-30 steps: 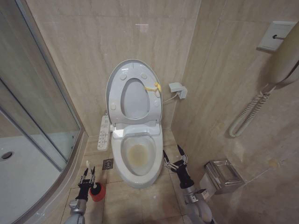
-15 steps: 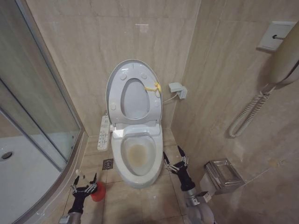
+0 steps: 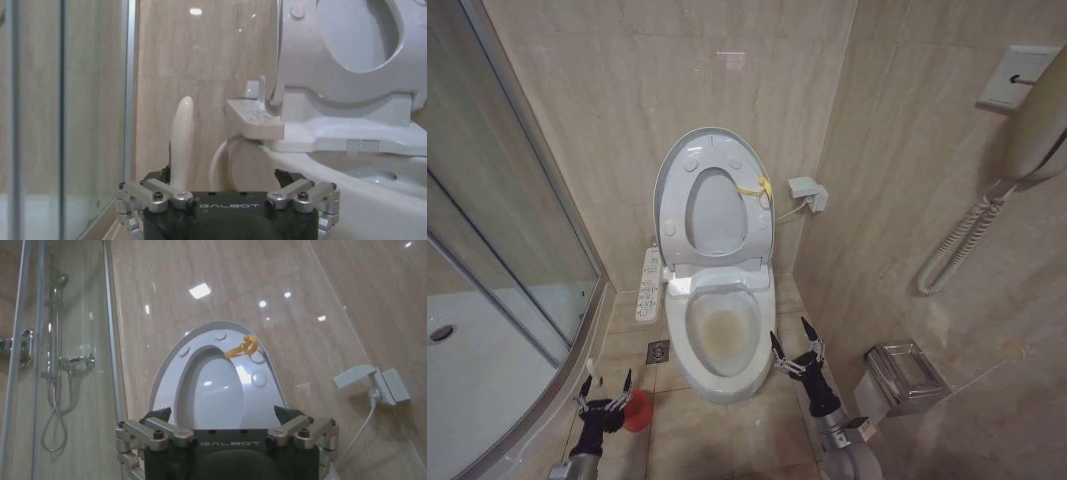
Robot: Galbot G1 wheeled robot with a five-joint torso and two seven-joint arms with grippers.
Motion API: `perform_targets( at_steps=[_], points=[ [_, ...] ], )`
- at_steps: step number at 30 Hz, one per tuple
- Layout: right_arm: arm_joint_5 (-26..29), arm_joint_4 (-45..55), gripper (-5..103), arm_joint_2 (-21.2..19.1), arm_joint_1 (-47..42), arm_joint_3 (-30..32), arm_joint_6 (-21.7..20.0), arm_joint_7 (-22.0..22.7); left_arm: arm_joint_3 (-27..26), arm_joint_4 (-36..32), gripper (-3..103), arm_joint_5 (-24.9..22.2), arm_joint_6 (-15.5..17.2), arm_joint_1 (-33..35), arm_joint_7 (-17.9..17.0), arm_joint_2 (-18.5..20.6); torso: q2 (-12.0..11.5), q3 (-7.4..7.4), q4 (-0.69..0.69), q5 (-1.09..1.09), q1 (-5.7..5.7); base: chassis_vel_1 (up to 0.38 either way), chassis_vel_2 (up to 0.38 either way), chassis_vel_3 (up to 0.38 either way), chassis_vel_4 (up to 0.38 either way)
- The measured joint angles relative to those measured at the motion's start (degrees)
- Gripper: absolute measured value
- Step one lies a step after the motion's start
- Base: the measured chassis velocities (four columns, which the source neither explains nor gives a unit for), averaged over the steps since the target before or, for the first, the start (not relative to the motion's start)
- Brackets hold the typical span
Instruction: Open the toilet lid, clean the toilet bowl with a toilet brush, close the toilet lid, and flush.
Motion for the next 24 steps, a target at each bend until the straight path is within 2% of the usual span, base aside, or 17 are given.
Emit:
perform_targets(
  at_steps=[7, 16, 24],
  points=[
    [-0.1, 0.0, 100, -0.1, 0.0, 0.3, 0.0, 0.0, 0.5, 2.0, 100, -0.8, 0.3, -0.7, 0.1, 0.5, 0.0, 0.00, 0.02, 0.00, 0.00, 0.000, 0.000, 0.000, 0.000],
    [0.4, -0.7, 100, -0.4, 0.1, 0.7, 0.3, -0.1, 1.1, 6.4, 100, 0.2, -0.1, -2.9, 0.4, -1.4, 0.0, 0.00, 0.02, 0.01, 0.00, 0.000, 0.000, 0.000, 0.000],
    [0.9, -1.2, 100, -1.4, 0.2, 0.6, 0.6, -0.3, 1.1, 6.6, 100, 0.5, -0.2, -4.5, 0.2, -2.0, 0.0, 0.00, 0.01, 0.01, 0.00, 0.000, 0.000, 0.000, 0.000]
  ],
)
